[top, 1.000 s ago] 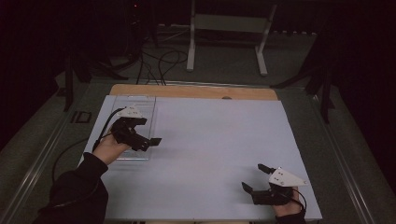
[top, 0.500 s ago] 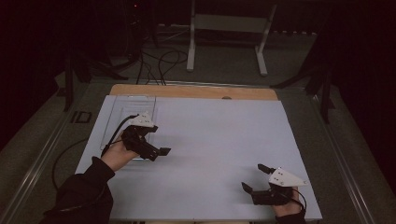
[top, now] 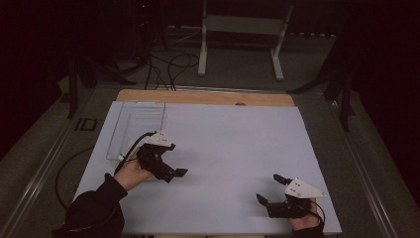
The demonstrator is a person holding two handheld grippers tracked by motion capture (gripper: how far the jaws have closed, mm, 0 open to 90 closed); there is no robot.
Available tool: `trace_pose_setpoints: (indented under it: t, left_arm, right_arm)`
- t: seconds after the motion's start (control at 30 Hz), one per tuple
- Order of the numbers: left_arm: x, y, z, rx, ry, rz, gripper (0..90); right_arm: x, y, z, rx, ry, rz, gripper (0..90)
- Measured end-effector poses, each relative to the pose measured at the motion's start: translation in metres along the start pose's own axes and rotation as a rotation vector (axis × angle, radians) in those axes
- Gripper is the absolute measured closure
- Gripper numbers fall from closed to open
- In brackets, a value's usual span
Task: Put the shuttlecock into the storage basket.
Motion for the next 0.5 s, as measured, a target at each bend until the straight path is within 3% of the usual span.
trace_pose_setpoints:
  t: [0.5]
  left_arm:
    - [0.021,-0.016,0.020,-0.039,-0.029,0.042,0.1]
  right_arm:
    - [0.000,0.000,0.000,-0.001,0.001,-0.004,9.2]
Point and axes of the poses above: each handheld gripper's, and its own axes: y roughly backward along the jaws, z roughly out of its underside, x roughly to its right, the point moved 10 cm from there along -y, roughly forward along the jaws, and after that the axes turned 3 degrees about -y, right-handed, at the moved point
